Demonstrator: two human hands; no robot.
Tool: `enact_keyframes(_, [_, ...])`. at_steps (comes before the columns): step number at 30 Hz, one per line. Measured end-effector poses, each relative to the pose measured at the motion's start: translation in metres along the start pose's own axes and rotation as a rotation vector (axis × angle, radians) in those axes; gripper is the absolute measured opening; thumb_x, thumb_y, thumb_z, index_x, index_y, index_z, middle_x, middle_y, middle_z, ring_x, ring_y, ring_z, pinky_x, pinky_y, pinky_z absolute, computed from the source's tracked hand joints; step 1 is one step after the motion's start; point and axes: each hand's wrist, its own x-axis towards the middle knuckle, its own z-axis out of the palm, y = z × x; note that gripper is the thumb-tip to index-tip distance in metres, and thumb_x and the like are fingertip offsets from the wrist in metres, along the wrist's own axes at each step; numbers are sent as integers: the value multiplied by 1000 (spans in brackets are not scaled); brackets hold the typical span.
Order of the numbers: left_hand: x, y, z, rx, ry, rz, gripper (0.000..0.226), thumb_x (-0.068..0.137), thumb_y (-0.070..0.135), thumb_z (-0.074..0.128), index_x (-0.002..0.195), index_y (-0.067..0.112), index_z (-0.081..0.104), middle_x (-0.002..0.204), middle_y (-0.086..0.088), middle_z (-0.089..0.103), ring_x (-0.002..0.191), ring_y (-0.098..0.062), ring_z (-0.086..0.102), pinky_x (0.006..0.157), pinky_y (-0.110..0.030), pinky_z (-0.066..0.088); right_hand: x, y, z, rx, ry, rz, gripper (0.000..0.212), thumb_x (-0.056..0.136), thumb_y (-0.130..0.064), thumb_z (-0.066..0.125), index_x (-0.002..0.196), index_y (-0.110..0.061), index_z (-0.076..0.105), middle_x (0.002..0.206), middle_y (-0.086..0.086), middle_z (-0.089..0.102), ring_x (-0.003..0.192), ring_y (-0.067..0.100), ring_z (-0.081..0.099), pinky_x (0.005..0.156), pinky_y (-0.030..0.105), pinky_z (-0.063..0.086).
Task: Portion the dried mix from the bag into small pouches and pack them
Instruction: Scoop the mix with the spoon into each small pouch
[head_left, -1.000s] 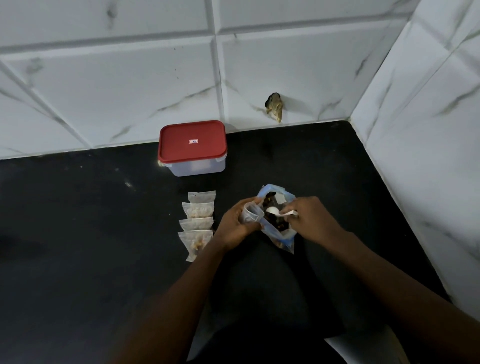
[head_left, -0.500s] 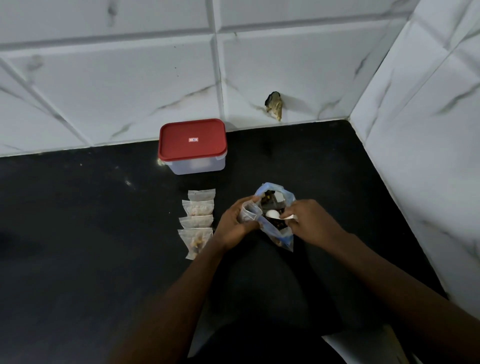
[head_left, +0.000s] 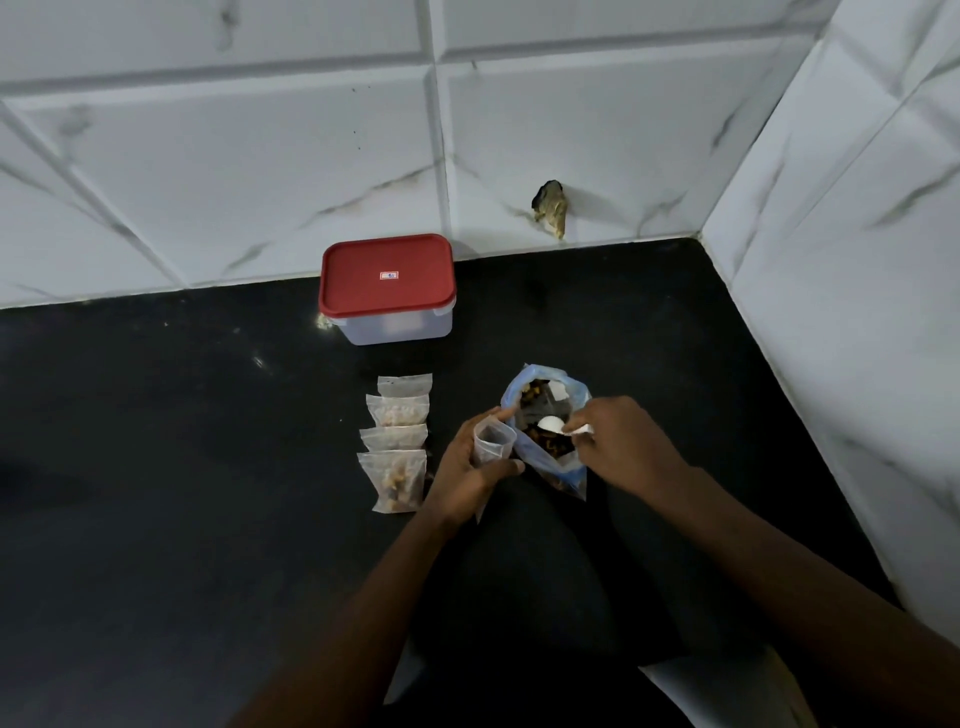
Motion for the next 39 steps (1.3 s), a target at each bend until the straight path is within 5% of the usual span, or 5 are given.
enact_keyframes(12, [-9, -2, 6, -28, -32, -51, 68, 78, 16, 69, 142, 31, 53, 140, 0, 62, 128, -16, 61, 109, -43, 50, -11, -20, 6, -115, -33, 62, 25, 94, -24, 65, 118, -19, 71, 106, 0, 72, 91, 8, 67, 82, 27, 57])
enact_keyframes(18, [-11, -2, 8, -61, -26, -45, 58, 88, 1, 64, 139, 25, 56, 133, -1, 68, 123, -16, 65, 96, -32, 55, -20, -28, 20, 356, 29, 318, 22, 95, -12, 65, 115, -17, 74, 101, -6, 75, 81, -1, 68, 67, 11, 49])
enact_keyframes(21, [-12, 0, 7, -54, -30, -43, 57, 84, 7, 64, 137, 26, 56, 129, 0, 69, 121, -16, 66, 93, -29, 55, -17, -30, 26, 655, -2, 519, 19, 95, -12, 65, 109, -19, 76, 84, -4, 76, 58, 3, 66, 56, 19, 52])
enact_keyframes(25, [-12, 2, 4, -37, -60, -65, 61, 84, 6, 63, 141, 27, 54, 132, 4, 68, 124, -14, 64, 95, -27, 54, -16, -34, 24, 968, -16, 663, 16, 90, -11, 70, 101, -20, 77, 87, 0, 78, 68, 13, 66, 55, 24, 49])
enact_keyframes(39, [-9, 6, 4, 46, -100, 15, 68, 89, -13, 62, 146, 21, 49, 136, 6, 62, 124, -3, 62, 94, -20, 53, -18, -16, 14, 1332, -71, 914, 19, 93, -19, 65, 108, -22, 75, 97, -1, 79, 55, 6, 46, 48, 19, 32])
